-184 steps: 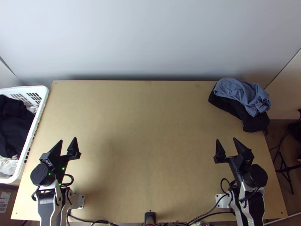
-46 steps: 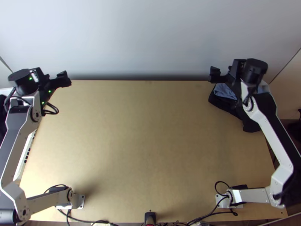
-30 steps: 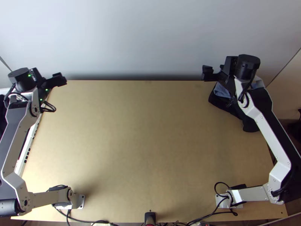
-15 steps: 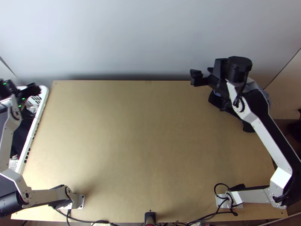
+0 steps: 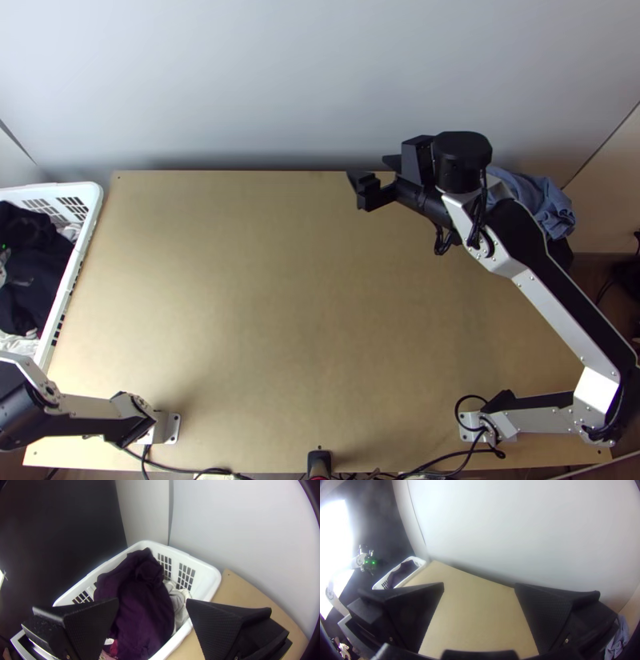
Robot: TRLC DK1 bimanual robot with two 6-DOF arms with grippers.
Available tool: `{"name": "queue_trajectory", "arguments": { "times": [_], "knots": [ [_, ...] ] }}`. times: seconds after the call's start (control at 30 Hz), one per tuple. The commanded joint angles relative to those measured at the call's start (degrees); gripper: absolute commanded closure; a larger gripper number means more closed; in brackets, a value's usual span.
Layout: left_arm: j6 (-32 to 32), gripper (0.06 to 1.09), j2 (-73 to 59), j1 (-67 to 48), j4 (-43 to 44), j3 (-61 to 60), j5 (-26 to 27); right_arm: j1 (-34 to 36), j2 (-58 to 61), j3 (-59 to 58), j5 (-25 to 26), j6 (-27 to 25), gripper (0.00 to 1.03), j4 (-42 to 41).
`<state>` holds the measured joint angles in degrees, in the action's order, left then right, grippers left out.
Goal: Fold the t-shirt
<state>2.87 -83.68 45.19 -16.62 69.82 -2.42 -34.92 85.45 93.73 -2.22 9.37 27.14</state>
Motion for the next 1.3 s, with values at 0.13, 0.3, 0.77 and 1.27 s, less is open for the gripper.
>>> {"name": "queue_trajectory", "arguments": {
  "times": [0.13, 0.3, 0.77, 1.27],
  "knots": [
    [5.3, 0.11, -7.5, 9.5, 6.0, -2.8, -2.2, -3.8, 0.2, 2.0, -0.1, -0.1, 0.04, 1.5],
    [8.2, 0.11, -10.2, 11.8, 7.1, -4.3, -3.4, -3.6, 0.1, 2.4, 0.0, -0.2, 0.04, 2.7],
    [18.0, 0.11, -19.9, 15.5, 19.1, -9.3, -8.6, -3.4, 0.0, 2.5, 0.0, -0.9, 0.04, 3.5],
    [16.1, 0.11, -31.2, 14.4, 23.0, -4.8, -10.8, -3.7, 0.1, 3.2, 0.8, -0.9, 0.04, 3.5]
  ]
}}
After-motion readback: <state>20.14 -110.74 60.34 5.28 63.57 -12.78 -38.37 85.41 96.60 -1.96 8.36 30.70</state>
